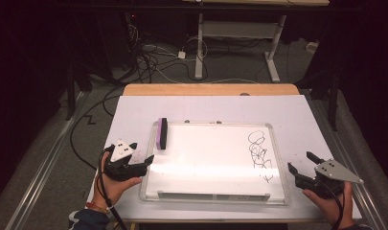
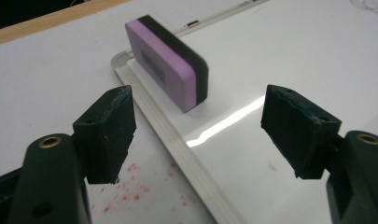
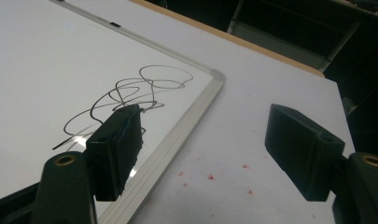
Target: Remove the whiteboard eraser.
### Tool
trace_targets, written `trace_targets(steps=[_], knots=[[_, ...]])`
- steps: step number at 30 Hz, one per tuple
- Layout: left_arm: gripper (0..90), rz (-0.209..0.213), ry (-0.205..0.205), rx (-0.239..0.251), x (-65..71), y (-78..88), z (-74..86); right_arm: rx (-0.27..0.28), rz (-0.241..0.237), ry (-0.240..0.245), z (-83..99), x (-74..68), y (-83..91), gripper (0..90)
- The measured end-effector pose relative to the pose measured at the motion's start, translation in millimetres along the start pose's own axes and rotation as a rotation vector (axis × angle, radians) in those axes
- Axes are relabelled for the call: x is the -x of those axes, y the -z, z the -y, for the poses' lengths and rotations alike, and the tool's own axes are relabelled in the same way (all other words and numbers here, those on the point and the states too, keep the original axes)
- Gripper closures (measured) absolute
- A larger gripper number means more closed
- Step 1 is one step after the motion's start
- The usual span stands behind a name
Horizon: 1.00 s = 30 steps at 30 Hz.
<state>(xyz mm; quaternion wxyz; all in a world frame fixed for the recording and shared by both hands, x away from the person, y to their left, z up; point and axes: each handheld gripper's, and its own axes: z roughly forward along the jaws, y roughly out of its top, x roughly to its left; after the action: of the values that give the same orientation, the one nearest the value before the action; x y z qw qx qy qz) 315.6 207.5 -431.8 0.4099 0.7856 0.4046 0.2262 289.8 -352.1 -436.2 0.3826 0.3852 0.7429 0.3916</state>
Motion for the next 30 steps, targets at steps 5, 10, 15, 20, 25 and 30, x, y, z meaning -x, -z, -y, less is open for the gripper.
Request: trace_targets(steps=[5,10,15,20,25,30], knots=[[25.1,0.031,0.030,0.010,2.0,-4.0,-17.5,-0.005,-0.006,0.003,0.2,-0.8,-2.5,27.7],[25.2,0.012,0.053,-0.028,2.4,-19.9,-33.1,-0.010,-0.003,0.000,0.7,-0.4,-2.9,27.8],[25.2,-0.003,0.065,-0.076,3.1,-43.8,-47.6,-0.016,-0.004,0.003,1.4,-0.4,-3.3,27.9],[25.1,-0.023,0.097,-0.130,0.8,-71.0,-54.2,-0.014,-0.006,0.010,1.4,-0.3,-3.6,28.0],[25.2,-0.050,0.143,-0.180,-5.8,-93.5,-57.0,-0.021,-0.004,0.017,1.9,-0.8,-4.9,28.2],[26.1,-0.057,0.187,-0.206,-13.1,-103.9,-58.8,-0.026,-0.002,0.027,2.0,-1.5,-5.6,28.3]])
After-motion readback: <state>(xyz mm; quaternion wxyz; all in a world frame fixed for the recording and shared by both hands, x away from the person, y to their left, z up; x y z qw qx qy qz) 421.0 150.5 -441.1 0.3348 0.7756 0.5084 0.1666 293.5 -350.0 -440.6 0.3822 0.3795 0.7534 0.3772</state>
